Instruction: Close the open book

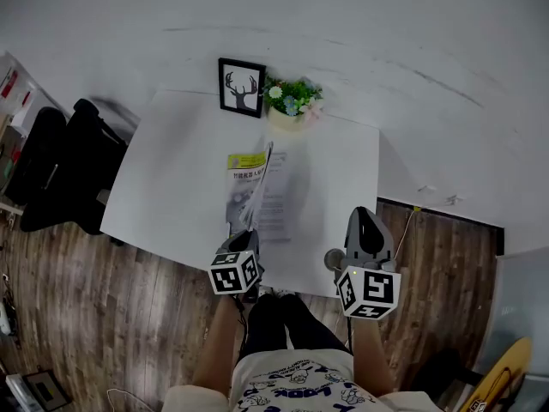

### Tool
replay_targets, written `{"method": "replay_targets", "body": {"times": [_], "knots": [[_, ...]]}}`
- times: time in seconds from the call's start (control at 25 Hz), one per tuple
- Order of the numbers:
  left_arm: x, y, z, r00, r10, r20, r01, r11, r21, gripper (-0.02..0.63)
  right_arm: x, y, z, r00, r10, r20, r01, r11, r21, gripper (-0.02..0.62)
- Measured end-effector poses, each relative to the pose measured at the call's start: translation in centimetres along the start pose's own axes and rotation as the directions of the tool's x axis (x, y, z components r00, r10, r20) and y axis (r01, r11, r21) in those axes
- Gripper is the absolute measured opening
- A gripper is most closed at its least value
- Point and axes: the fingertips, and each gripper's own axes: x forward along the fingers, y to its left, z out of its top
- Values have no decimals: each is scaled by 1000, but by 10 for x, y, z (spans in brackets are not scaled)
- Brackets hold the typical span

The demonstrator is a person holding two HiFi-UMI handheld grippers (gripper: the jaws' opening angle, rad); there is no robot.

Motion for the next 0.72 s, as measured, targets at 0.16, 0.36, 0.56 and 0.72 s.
{"method": "replay_targets", "body": {"times": [0.16,0.36,0.56,0.72], "knots": [[8,-3,-8,999,26,-38,-23,996,84,31,-2,-6,-4,1000,-14,-6,14,1000,5,37],[16,-5,-17,997,43,-69,-36,993,111,31,-6,-13,-7,999,-30,-10,30,1000,7,37],[25,-14,-25,993,53,-109,-31,980,199,31,-9,-19,-11,999,-50,-17,50,999,12,37],[36,-20,-35,986,68,-152,-26,963,267,69,-10,-23,-13,998,-64,-22,64,998,16,37]]}}
